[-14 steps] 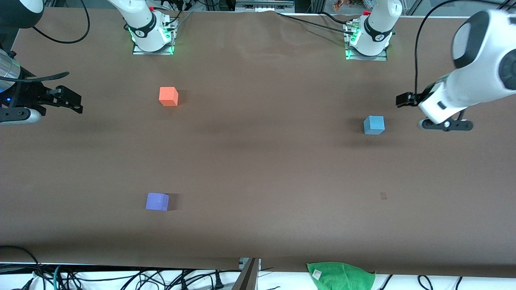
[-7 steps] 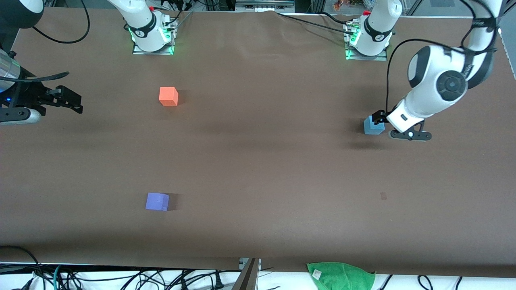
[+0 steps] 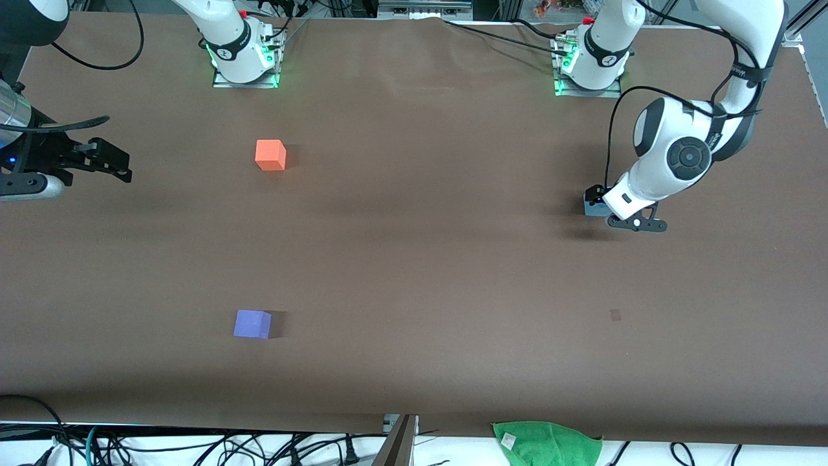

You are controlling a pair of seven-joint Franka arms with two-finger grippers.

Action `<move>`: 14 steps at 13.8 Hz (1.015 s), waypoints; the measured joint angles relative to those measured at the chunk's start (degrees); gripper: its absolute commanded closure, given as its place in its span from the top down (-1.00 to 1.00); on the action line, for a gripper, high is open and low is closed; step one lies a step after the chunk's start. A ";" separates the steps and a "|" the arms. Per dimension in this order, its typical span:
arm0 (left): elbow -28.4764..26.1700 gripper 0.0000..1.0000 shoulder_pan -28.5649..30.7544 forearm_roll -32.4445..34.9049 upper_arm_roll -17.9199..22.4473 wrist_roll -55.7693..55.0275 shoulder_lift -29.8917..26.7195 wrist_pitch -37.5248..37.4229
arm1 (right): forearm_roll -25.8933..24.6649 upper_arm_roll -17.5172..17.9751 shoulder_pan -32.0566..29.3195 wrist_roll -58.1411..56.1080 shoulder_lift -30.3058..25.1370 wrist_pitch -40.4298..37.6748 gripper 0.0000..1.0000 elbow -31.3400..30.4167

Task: Place blue block between orange and purple blocks
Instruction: 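Move the left gripper over the light-blue cube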

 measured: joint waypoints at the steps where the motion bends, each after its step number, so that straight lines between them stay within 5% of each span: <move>1: -0.65 1.00 0.02 0.88 0.01 0.00 0.63 1.41 | 0.00 0.00 0.00 0.00 0.00 0.00 1.00 0.00; 9: -7.28 0.93 0.40 2.03 0.05 -0.08 3.47 12.82 | 0.00 -0.02 -0.01 0.00 0.00 0.00 1.00 0.00; 11: -7.50 -0.10 0.43 2.03 0.05 -0.09 3.85 13.36 | 0.00 -0.02 -0.02 0.00 0.00 0.01 1.00 0.00; 14: -7.50 -0.67 0.50 2.03 0.05 -0.10 3.90 13.55 | 0.00 -0.03 -0.02 0.00 0.00 0.02 1.00 0.00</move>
